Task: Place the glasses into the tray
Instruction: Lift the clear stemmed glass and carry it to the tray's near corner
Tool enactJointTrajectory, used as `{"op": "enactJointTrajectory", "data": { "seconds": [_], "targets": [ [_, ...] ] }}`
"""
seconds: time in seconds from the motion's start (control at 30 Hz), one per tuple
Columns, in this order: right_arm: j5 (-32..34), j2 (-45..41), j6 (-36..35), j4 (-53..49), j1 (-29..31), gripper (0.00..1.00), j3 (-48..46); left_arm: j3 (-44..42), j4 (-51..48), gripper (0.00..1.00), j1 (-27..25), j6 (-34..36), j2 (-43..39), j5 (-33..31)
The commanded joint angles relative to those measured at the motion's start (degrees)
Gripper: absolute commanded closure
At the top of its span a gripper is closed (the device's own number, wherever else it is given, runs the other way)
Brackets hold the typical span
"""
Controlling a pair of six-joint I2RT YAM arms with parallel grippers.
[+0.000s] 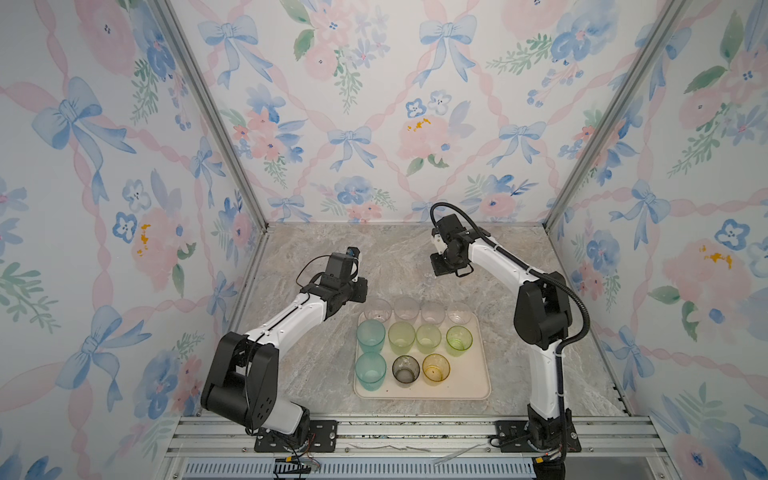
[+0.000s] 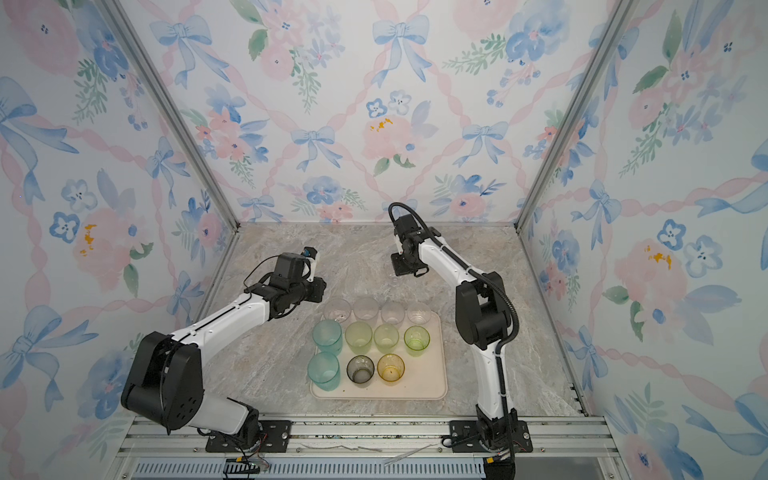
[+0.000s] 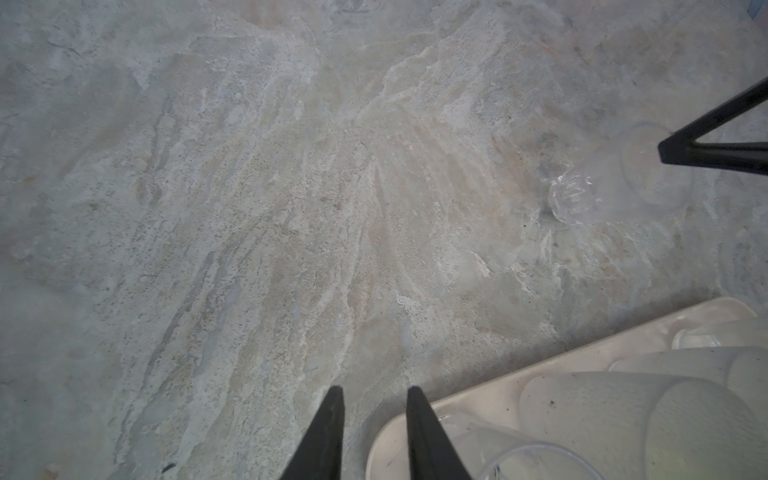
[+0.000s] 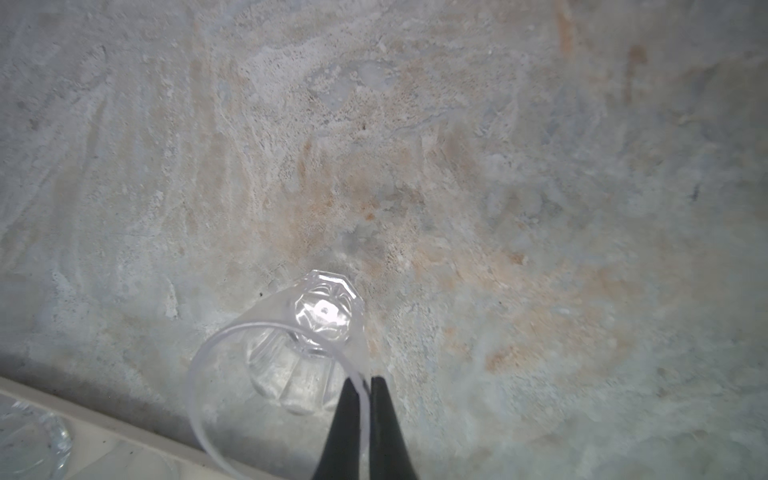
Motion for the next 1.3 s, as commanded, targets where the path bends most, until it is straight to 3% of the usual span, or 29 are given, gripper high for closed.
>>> {"op": "enactJointTrajectory", "data": {
  "seconds": [0.0, 0.37, 0.67, 0.97, 1.27],
  "targets": [
    [1.2, -9.4, 0.7, 5.3, -0.4, 0.99, -3.4, -1.8, 0.7, 0.71, 0.8, 0.2, -2.2, -0.7],
    [7.1, -39.4, 0.4, -1.2, 2.0, 0.99, -23.7, -6.0, 1.5, 0.71, 2.7, -0.4, -8.0, -0.9],
    [13.9, -60.6, 7.3, -15.7, 13.6, 0.99, -34.4, -7.8, 1.6, 0.70, 6.3, -1.3, -13.1, 0.4],
    [14.1, -70.0, 20.5, -21.9, 27.2, 0.98, -46.5, -8.9, 3.2, 0.70, 7.9, -3.2, -16.0, 2.0],
    [9.6, -68.6, 29.0, -18.9, 33.3, 0.98, -55.4, -9.4, 4.0, 0.70, 7.9, -4.3, -16.3, 2.5]
  ]
}}
